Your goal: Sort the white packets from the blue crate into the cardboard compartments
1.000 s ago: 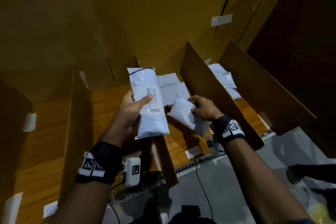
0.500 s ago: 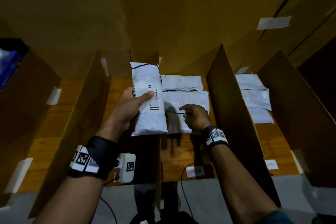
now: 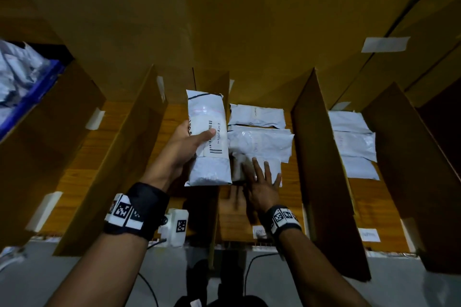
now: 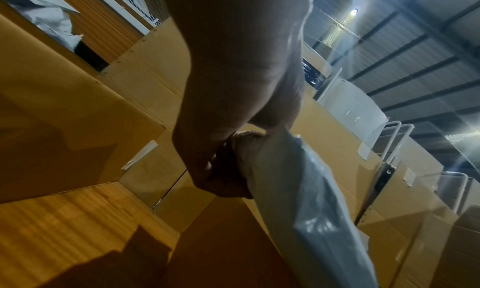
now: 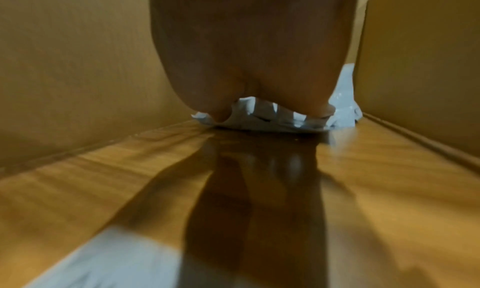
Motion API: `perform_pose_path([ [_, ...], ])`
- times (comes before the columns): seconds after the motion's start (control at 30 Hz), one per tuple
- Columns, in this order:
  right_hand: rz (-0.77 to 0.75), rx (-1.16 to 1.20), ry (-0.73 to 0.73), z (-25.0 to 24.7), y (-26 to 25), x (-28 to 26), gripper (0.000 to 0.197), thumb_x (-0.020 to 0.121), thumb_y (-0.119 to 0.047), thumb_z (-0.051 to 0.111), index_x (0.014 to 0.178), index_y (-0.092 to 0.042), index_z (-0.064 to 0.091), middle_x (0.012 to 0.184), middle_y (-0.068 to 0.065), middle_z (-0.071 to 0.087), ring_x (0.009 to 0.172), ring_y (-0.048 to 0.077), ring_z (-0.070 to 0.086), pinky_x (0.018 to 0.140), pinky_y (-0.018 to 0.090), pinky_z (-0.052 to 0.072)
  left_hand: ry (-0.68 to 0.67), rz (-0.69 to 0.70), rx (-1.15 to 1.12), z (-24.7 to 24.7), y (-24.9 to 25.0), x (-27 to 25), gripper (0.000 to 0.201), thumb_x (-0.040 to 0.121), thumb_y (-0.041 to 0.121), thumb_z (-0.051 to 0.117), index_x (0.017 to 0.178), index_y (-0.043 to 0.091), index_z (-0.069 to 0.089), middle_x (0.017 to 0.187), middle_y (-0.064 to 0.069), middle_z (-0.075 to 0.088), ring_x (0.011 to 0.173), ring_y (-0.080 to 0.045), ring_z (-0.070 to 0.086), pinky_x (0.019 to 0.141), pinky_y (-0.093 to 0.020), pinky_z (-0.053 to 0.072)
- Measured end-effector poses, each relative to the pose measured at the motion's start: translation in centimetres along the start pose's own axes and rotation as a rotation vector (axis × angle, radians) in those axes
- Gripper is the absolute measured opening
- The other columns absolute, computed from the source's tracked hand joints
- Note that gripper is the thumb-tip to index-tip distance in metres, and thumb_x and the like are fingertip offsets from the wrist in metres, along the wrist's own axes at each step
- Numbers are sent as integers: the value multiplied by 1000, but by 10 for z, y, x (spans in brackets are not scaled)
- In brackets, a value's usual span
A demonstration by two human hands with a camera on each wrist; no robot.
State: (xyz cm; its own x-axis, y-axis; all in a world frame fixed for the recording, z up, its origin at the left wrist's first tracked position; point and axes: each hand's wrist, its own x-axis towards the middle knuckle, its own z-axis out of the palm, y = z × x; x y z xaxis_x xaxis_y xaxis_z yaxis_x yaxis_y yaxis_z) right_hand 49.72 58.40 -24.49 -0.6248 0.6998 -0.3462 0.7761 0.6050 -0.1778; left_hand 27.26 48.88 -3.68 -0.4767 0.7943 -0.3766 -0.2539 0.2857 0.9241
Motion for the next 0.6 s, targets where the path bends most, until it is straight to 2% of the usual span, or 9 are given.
perform_pose_path([
  [0.07, -11, 6, -20, -5, 3, 2, 94, 107, -35, 48, 154, -47, -34, 167, -8, -38, 158, 35, -28, 120, 78, -5, 5, -14, 11, 2, -1, -7, 53, 92, 22, 82, 138, 15, 57, 120, -8, 78, 101, -27, 79, 85, -48, 64],
  [0.13, -15, 34, -28, -15, 2, 3, 90, 105, -35, 50, 161, -49, -19, 171, -6, -31, 158, 38, -25, 118, 78, -8, -1, -20, 25, 3, -3, -14, 55, 91, 23, 83, 139, 16, 57, 120, -8, 78, 102, -28, 79, 90, -53, 63],
  [0.2, -19, 47, -28, -25, 0, 7, 85, 105, -33, 52, 164, -49, -7, 171, -3, -30, 157, 42, -25, 118, 79, -9, -2, -15, 30, 4, -4, -21, 54, 92, 21, 82, 139, 16, 57, 119, -7, 78, 100, -27, 79, 87, -49, 64],
  [0.27, -19, 46, -20, -35, 0, 14, 82, 105, -32, 52, 165, -49, -3, 170, -2, -34, 156, 45, -26, 118, 80, -8, 8, -12, 31, 4, -6, -27, 50, 93, 19, 80, 138, 15, 58, 117, -6, 79, 98, -25, 79, 80, -43, 64],
  [0.37, -7, 69, -57, -46, 1, 32, 85, 103, -55, 53, 163, -53, -7, 169, -4, -38, 155, 42, -32, 118, 76, -14, 20, -7, 28, 4, -7, -35, 45, 94, 18, 79, 135, 16, 60, 112, -2, 80, 95, -21, 80, 71, -35, 64],
  [0.47, 21, 54, -139, -50, 7, 54, 96, 94, -79, 50, 162, -52, -11, 168, -6, -38, 155, 41, -33, 117, 72, -18, 23, -4, 41, 4, -10, -41, 47, 94, 18, 80, 136, 16, 59, 114, -2, 80, 96, -21, 80, 69, -33, 64],
  [0.53, 33, 32, -173, -51, 13, 69, 103, 90, -82, 53, 162, -52, -12, 170, -6, -36, 157, 43, -27, 118, 74, -12, 23, -4, 60, 4, -12, -45, 48, 94, 21, 81, 136, 17, 58, 115, -1, 80, 97, -20, 80, 73, -37, 64],
  [0.6, 38, 7, -182, -51, 15, 81, 105, 89, -79, 59, 162, -52, -13, 170, -6, -34, 158, 46, -21, 119, 77, -6, 28, -4, 73, 4, -14, -46, 48, 94, 23, 81, 136, 18, 58, 116, -1, 79, 98, -21, 79, 80, -42, 65],
])
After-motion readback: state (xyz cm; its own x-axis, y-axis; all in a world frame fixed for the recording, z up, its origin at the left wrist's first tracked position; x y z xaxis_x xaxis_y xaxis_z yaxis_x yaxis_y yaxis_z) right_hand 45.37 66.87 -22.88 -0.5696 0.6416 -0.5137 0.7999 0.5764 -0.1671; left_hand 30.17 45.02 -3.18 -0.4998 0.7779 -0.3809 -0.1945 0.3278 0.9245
